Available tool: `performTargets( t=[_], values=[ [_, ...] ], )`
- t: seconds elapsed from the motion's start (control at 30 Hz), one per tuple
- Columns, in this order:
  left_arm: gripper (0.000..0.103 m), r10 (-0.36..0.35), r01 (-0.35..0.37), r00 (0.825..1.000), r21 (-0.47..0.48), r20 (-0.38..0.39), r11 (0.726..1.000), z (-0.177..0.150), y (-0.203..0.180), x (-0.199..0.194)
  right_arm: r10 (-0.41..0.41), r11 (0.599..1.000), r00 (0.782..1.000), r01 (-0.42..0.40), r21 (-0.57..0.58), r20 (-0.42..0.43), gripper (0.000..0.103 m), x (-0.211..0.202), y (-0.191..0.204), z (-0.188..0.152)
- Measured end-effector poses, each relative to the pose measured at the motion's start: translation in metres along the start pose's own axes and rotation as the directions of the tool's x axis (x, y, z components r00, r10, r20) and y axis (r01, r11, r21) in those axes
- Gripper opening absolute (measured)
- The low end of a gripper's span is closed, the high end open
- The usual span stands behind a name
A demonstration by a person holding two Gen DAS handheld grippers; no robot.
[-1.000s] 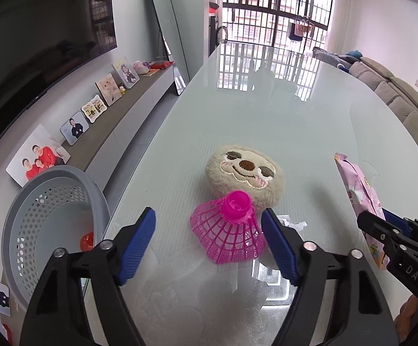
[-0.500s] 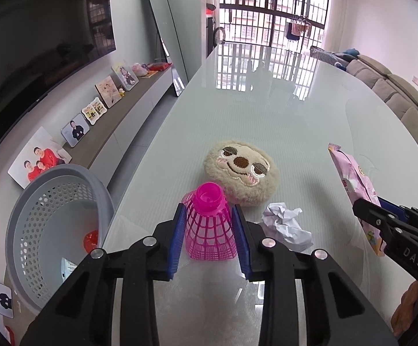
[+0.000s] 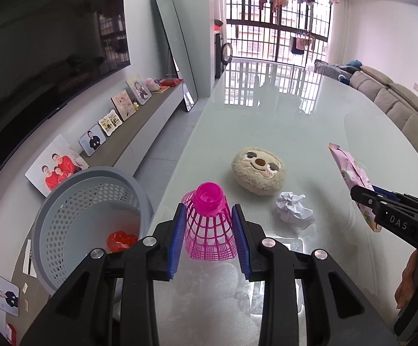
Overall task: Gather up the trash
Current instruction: 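Carry the shuttlecock and wrapper with both tools over the grey basket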
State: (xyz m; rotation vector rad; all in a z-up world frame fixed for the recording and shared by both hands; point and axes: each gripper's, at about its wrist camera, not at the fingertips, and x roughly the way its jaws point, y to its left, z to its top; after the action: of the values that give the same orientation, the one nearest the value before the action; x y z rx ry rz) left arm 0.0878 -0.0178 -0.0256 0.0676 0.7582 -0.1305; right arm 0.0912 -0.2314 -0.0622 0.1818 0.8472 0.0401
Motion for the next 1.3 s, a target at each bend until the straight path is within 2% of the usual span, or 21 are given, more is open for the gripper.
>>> performTargets(
  t=[0.2, 0.57, 1.03, 1.3],
  values=[
    [0.032, 0.026, -0.025, 0.999, -0.018, 0.021, 1.000, -0.004, 0.026, -0.013, 0.007, 1.000, 1.000, -0.007, -0.008, 0.015, 0.033, -0.018, 0.017, -0.010],
    [0.032, 0.095, -0.094, 0.995, -0.058, 0.018, 0.994, -0.021, 0.074, -0.022, 0.072, 0.992, 0.996, -0.067, -0.104, 0.051, 0.033, -0.044, 0.090, -0.017],
    [0.032, 0.165, -0.164, 0.986, -0.132, 0.001, 0.978, -0.035, 0.136, -0.028, 0.181, 0.953, 0.983, -0.180, -0.242, -0.020, 0.033, -0.008, 0.198, -0.017],
    [0.032, 0.190, -0.195, 0.981, -0.166, -0.043, 0.967, -0.046, 0.172, -0.017, 0.211, 0.931, 0.975, -0.221, -0.292, -0.064, 0.033, 0.016, 0.239, -0.020]
  ],
)
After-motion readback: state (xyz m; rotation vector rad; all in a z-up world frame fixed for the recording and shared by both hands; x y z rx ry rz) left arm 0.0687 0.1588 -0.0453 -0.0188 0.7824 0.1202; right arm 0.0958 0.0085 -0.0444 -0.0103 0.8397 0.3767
